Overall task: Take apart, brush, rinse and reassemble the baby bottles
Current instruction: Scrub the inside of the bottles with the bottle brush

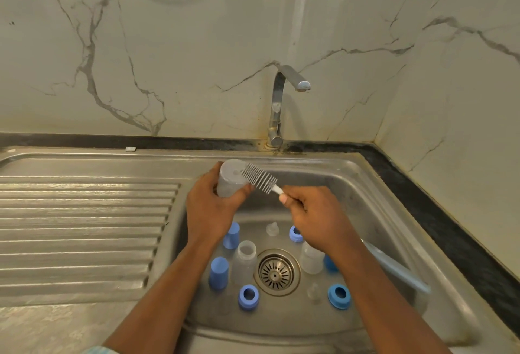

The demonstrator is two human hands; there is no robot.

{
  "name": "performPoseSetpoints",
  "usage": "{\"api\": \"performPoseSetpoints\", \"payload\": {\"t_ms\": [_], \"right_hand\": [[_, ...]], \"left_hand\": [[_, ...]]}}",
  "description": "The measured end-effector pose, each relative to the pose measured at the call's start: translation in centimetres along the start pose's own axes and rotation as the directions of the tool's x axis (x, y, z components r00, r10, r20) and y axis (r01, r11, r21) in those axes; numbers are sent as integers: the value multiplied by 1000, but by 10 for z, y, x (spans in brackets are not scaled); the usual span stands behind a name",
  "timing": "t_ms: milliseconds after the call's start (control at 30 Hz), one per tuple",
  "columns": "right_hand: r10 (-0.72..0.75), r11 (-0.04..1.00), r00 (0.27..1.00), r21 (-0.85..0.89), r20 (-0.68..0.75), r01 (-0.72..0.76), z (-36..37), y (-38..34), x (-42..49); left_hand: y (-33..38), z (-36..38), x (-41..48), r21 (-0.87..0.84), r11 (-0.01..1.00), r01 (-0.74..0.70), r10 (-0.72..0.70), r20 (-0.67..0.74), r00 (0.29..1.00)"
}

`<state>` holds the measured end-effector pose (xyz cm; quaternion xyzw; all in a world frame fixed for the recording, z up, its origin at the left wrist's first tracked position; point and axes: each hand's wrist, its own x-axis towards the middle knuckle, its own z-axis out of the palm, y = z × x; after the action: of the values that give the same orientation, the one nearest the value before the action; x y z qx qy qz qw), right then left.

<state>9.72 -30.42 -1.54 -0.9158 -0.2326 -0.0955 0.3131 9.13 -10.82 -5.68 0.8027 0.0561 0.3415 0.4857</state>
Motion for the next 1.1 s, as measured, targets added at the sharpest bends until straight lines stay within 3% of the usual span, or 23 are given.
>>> {"api": "performPoseSetpoints", "payload": {"t_ms": [167,333,500,633,700,767,900,1000,1100], "right_hand": [[38,999,993,-19,-113,-40,0,-2,4],[113,991,989,-59,-93,-118,1,9,7],[196,976,976,-81,-94,-204,-1,14,6],[245,961,969,-125,-23,-246,0,14,5],[256,959,967,-128,2,-254,1,14,4],[256,962,967,-94,-7,-255,2,14,5],[236,971,971,-17,-49,-237,-1,15,7],[198,980,980,-35,27,-197,1,13,6],[199,980,977,-31,80,-198,4,13,4]], "left_hand": [[6,7,-5,-97,995,12,-7,47,999],[7,7,-3,-282,929,239,-228,71,971],[3,8,1,-496,719,486,-456,192,869],[3,4,5,-693,470,548,-524,280,804],[3,1,6,-721,401,565,-529,321,786],[4,0,5,-663,451,598,-515,354,781],[1,3,5,-440,656,613,-415,468,780],[0,7,0,-260,789,557,-367,528,766],[-2,9,-3,-222,819,529,-351,535,768]]}}
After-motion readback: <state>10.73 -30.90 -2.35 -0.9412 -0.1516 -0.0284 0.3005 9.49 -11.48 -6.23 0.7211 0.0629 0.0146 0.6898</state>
